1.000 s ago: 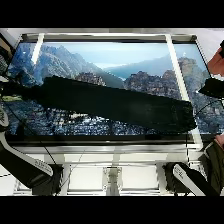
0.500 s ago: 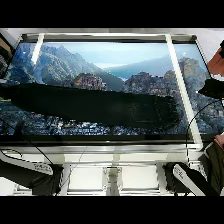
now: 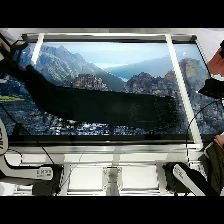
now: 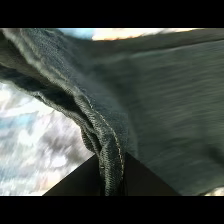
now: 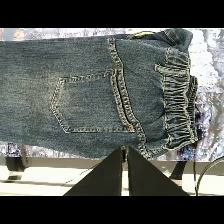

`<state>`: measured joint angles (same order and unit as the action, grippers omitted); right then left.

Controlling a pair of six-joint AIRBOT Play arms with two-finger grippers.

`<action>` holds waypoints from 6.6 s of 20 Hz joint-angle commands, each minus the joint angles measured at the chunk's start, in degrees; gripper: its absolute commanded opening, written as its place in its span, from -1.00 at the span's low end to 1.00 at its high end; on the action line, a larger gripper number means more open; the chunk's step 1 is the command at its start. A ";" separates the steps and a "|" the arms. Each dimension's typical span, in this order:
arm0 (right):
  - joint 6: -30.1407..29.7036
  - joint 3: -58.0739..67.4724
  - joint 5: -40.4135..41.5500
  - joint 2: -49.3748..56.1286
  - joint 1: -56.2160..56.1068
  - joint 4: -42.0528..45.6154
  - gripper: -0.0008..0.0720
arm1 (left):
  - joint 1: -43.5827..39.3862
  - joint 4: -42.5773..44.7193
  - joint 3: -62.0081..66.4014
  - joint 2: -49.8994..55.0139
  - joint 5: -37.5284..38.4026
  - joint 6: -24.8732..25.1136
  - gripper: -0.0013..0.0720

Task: Fold the clothes and pants, and hang the long-sleeved shirts on hangers.

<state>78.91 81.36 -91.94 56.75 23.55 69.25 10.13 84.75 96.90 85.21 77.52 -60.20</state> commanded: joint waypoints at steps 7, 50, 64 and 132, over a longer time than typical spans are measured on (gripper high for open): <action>-0.17 0.00 -0.02 -0.02 -0.04 -0.24 -0.83 | -9.18 -16.02 0.09 -4.87 -0.72 -3.17 -0.87; -0.17 0.00 -1.97 -0.04 -0.04 -1.95 -0.83 | -38.95 -19.78 -28.50 0.02 -8.70 -16.57 -0.84; -3.87 -9.81 2.73 0.00 -7.02 -14.25 -0.80 | -12.35 -18.97 -29.59 -11.61 -11.74 -12.50 0.44; 12.66 23.54 17.68 39.89 -44.83 7.02 0.54 | -5.22 -21.53 -27.65 8.11 -11.61 -15.65 -0.87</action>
<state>92.44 101.45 -70.83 97.91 -21.39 74.41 4.69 61.80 68.14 93.43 62.13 -76.55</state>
